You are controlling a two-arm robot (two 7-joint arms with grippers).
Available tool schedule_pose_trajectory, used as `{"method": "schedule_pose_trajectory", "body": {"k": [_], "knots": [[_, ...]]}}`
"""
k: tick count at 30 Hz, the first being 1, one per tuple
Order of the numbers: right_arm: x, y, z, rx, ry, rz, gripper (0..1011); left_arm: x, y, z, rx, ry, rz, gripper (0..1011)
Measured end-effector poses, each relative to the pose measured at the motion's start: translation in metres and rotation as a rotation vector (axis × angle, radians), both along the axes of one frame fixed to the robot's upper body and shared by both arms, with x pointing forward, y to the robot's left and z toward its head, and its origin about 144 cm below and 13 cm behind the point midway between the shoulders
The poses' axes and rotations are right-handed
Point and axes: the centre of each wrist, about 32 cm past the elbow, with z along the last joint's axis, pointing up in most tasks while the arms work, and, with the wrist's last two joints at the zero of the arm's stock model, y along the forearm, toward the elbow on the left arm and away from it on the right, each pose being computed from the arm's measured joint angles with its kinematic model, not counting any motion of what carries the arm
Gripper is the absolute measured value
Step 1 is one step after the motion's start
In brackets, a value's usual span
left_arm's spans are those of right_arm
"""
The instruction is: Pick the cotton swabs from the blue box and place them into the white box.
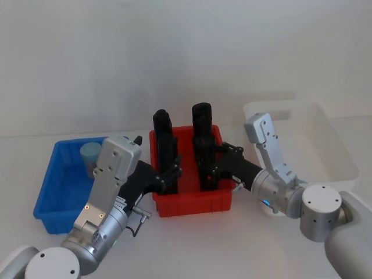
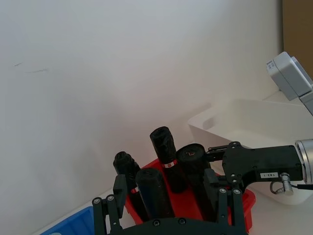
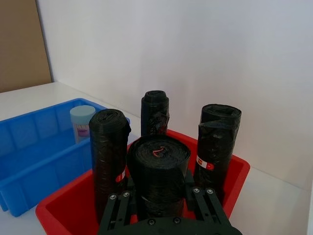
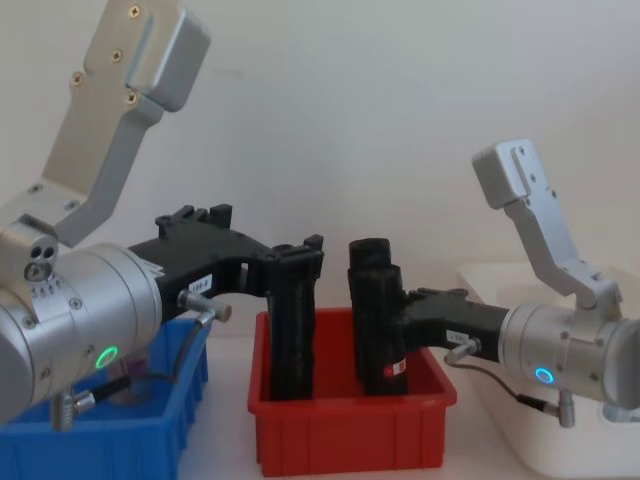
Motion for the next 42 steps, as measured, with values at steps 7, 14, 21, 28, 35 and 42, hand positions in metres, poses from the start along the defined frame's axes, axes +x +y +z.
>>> {"method": "schedule_pose_trajectory", "body": {"k": [7,14,21,28,35,42], "knots": [[-0.002,0.0,0.004,0.018,-0.02,0.004,478,0.0,0.0,0.0,0.0,0.0,0.0,1000],[-0.01,-0.001,0.013,0.044,-0.056,0.001,458,0.0,0.0,0.0,0.0,0.0,0.0,999],[-0.022,-0.005,0.027,0.077,-0.111,-0.018,457,0.0,0.0,0.0,0.0,0.0,0.0,1000],[-0.036,-0.009,0.048,0.106,-0.181,-0.062,458,0.0,0.0,0.0,0.0,0.0,0.0,1000],[-0.048,-0.018,0.062,0.116,-0.222,-0.122,458,0.0,0.0,0.0,0.0,0.0,0.0,999],[-0.057,-0.03,0.072,0.114,-0.241,-0.189,458,0.0,0.0,0.0,0.0,0.0,0.0,1000]]}}
